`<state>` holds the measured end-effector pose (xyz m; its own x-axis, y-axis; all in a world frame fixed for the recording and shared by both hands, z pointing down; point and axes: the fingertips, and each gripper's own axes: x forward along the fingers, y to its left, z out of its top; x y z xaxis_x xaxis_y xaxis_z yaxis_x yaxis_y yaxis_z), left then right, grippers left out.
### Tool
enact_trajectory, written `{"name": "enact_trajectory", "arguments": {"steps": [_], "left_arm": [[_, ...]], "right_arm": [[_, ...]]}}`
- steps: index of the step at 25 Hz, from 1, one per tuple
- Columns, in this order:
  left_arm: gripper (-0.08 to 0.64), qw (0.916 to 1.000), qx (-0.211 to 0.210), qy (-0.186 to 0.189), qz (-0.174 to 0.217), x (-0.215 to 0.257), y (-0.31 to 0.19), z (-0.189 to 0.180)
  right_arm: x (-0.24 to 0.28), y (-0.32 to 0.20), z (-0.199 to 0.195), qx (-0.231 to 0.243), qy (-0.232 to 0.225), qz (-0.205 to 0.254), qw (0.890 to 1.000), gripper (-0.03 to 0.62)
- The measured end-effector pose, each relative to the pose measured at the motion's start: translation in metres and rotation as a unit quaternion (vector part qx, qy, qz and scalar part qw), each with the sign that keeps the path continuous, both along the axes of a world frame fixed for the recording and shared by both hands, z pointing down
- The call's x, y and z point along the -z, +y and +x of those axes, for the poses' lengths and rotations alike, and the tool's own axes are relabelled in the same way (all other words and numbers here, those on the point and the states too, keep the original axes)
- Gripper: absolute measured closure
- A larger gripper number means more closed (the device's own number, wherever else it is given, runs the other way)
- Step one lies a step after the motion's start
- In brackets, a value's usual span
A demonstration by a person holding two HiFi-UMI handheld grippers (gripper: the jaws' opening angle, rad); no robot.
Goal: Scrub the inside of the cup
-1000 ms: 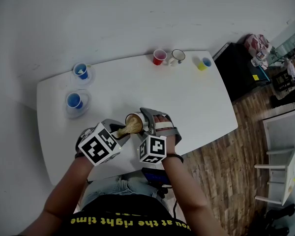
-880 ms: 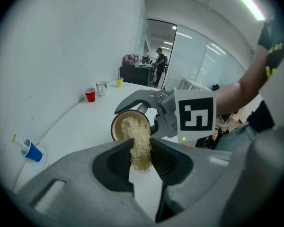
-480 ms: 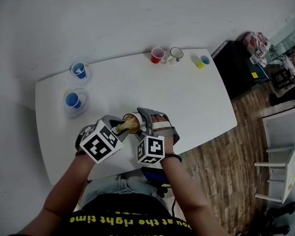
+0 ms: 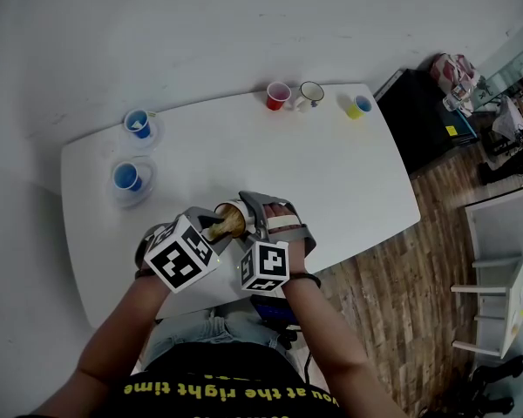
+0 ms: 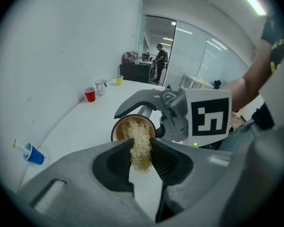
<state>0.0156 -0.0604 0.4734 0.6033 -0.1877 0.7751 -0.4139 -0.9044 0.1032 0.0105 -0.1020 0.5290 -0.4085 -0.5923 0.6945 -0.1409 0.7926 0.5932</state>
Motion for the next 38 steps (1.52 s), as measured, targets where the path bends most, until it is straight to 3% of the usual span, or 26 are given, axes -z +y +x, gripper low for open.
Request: {"name": "enact_trajectory", "arguments": {"steps": [9,15,22,32,38], "left_arm": [[0.460,0.9993,0.034,-0.013,0.005,-0.008,-0.012,-0.007],[0.460,0.9993,0.017,-0.034,0.002,-0.015,-0.005,-0.004],[0.460,0.9998,0.004,-0.015,-0.016,-0.013,0.000,-0.002],[0.460,0.9987,0.047,-0.012,-0.014,-0.016,-0.008,-0.005],[0.460,0.9990,-0.001,-0.045,0.007,-0.017,-0.001,-0.001]], "right_arm": [[0.001,0.004,-0.006,0.009,0.004,0.006,1.000,0.198],[0.001,0.007,-0.013,0.018,0.006,0.005,1.000,0.198],[0.001,0.010,-0.016,0.021,0.003,0.004,1.000,0.198],[0.005,0.012,-0.020,0.018,0.003,0.005,1.000,0.198],[0.005,0.014,-0.019,0.019,0.005,0.005,1.000,0.198]]}}
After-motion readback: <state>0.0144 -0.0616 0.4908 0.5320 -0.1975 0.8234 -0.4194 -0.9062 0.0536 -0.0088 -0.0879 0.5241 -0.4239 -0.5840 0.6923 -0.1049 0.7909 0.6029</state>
